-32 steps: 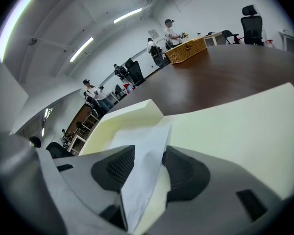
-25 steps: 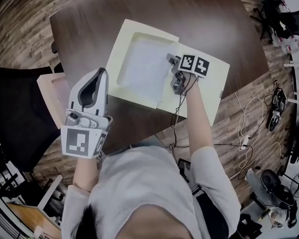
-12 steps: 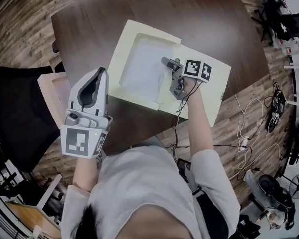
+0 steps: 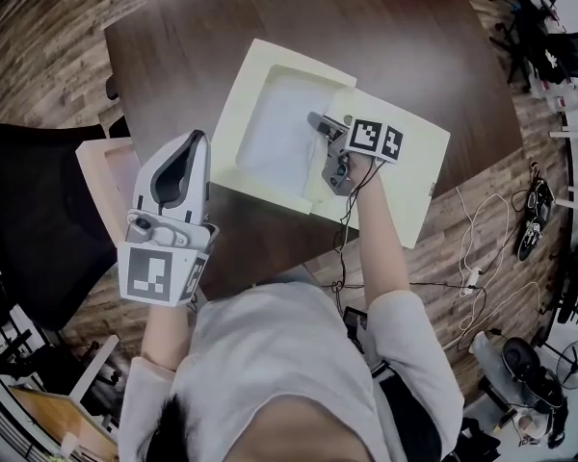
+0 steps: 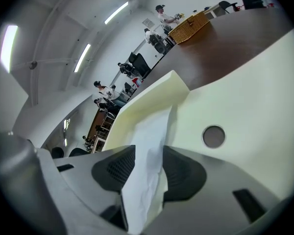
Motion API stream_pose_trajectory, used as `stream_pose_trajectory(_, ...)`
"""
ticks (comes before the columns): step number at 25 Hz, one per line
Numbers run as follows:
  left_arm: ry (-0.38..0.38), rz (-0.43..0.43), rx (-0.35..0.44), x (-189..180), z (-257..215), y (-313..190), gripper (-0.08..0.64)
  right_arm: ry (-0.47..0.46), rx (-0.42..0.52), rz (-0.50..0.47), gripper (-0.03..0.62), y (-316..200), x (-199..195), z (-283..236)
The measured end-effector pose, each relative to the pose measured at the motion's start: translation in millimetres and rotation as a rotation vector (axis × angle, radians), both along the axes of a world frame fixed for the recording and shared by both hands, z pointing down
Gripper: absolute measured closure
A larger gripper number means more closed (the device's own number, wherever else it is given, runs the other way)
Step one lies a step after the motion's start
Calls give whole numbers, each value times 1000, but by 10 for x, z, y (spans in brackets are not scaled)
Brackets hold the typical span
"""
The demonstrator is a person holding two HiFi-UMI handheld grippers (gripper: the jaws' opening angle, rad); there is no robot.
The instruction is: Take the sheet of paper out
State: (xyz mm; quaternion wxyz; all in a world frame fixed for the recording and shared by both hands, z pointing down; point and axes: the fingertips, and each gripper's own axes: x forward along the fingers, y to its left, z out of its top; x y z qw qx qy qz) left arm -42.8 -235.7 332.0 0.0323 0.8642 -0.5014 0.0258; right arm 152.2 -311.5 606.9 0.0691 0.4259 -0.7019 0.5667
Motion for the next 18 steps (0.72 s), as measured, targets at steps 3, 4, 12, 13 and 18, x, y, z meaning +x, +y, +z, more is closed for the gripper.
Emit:
stream_pose_trajectory(3,0,-5,-2,-21,-1,-7,551,-42,-19,-3,422,-30,-104,-7)
stream_pose_trajectory(4,0,-6,-3,-25,-4,-7,551,-65,-26,-10,423,-18,-155,-21)
stream_pose_trajectory(12,3,-21,1,-98,-17,-4,551,-169,-48,-125,423,265,-553,-132)
stream_pose_trajectory(13,4,-21,1,-105,-14,-6,551,-178,-52,-134,425,310,-580,-135)
stream_pose_trajectory(18,6,-25,5,-135,-33,0,551,-167,-54,-142,443,368,-658,-76)
